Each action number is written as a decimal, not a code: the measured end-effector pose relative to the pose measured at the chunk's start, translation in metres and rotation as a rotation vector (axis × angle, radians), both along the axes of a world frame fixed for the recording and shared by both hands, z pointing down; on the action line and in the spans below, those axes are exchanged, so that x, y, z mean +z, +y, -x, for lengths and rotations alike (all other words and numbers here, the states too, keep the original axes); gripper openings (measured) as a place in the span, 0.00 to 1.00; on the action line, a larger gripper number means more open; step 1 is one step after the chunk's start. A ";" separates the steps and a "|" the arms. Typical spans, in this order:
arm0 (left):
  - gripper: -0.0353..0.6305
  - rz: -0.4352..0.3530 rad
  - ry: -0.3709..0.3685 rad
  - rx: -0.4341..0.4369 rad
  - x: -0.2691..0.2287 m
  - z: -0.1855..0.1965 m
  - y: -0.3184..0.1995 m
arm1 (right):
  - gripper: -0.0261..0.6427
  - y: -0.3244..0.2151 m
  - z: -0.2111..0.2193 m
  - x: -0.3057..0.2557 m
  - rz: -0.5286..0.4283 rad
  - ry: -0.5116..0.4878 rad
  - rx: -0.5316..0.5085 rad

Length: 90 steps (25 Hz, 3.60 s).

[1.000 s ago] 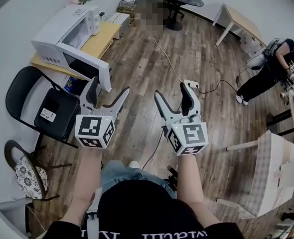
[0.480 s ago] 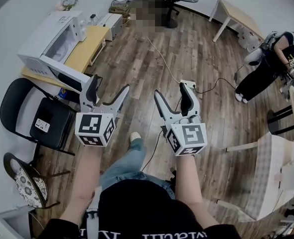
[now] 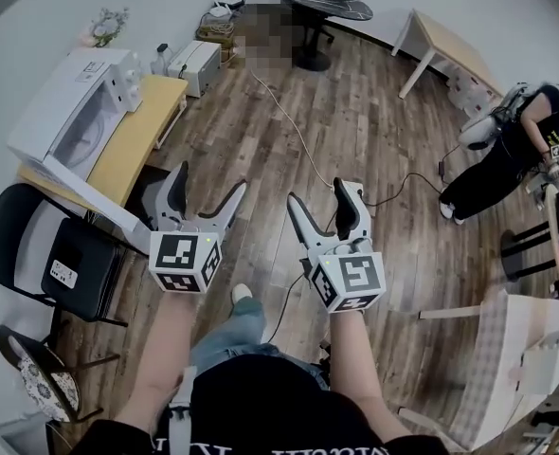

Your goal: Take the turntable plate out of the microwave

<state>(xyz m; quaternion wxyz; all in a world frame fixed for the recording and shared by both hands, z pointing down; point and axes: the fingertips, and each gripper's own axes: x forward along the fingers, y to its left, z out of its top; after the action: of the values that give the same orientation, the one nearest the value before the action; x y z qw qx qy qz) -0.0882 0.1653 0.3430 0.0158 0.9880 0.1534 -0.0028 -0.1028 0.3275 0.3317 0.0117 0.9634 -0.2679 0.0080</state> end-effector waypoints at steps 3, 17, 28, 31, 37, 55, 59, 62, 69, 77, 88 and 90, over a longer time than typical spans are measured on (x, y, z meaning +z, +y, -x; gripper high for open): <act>0.73 0.015 -0.020 -0.034 0.007 -0.043 -0.005 | 0.57 -0.006 -0.047 0.006 0.010 -0.018 -0.032; 0.73 0.041 -0.053 -0.202 0.038 -0.170 -0.067 | 0.57 -0.071 -0.210 0.032 0.009 -0.057 -0.192; 0.73 0.025 -0.061 -0.399 0.036 -0.220 -0.115 | 0.57 -0.128 -0.294 0.020 -0.013 -0.038 -0.388; 0.73 0.035 -0.060 -0.485 0.036 -0.242 -0.136 | 0.57 -0.154 -0.327 0.016 -0.006 -0.025 -0.477; 0.73 0.042 -0.045 -0.643 0.026 -0.283 -0.171 | 0.57 -0.189 -0.394 0.003 -0.002 -0.007 -0.612; 0.70 0.081 -0.048 -1.130 0.032 -0.245 -0.221 | 0.57 -0.294 -0.433 0.020 0.003 -0.052 -1.069; 0.69 0.084 -0.051 -1.209 0.033 -0.220 -0.234 | 0.57 -0.319 -0.415 0.028 0.006 -0.080 -1.145; 0.69 0.094 -0.058 -1.254 0.037 -0.204 -0.243 | 0.57 -0.336 -0.400 0.036 0.017 -0.098 -1.194; 0.67 0.126 -0.056 -1.316 0.044 -0.179 -0.280 | 0.50 -0.379 -0.368 0.045 0.046 -0.102 -1.271; 0.65 0.173 -0.067 -1.336 0.054 -0.163 -0.332 | 0.45 -0.446 -0.338 0.045 0.083 -0.087 -1.327; 0.43 0.419 -0.100 -1.300 0.113 -0.160 -0.400 | 0.45 -0.507 -0.317 0.077 0.169 -0.148 -1.347; 0.43 0.479 -0.097 -1.286 0.126 -0.160 -0.413 | 0.45 -0.516 -0.313 0.085 0.185 -0.159 -1.345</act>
<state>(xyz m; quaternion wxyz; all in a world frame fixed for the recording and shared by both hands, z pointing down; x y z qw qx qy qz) 0.0718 -0.2477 0.4690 0.2357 0.8511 -0.4691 -0.0012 0.2105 -0.1880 0.4166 0.0767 0.5791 -0.8063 0.0927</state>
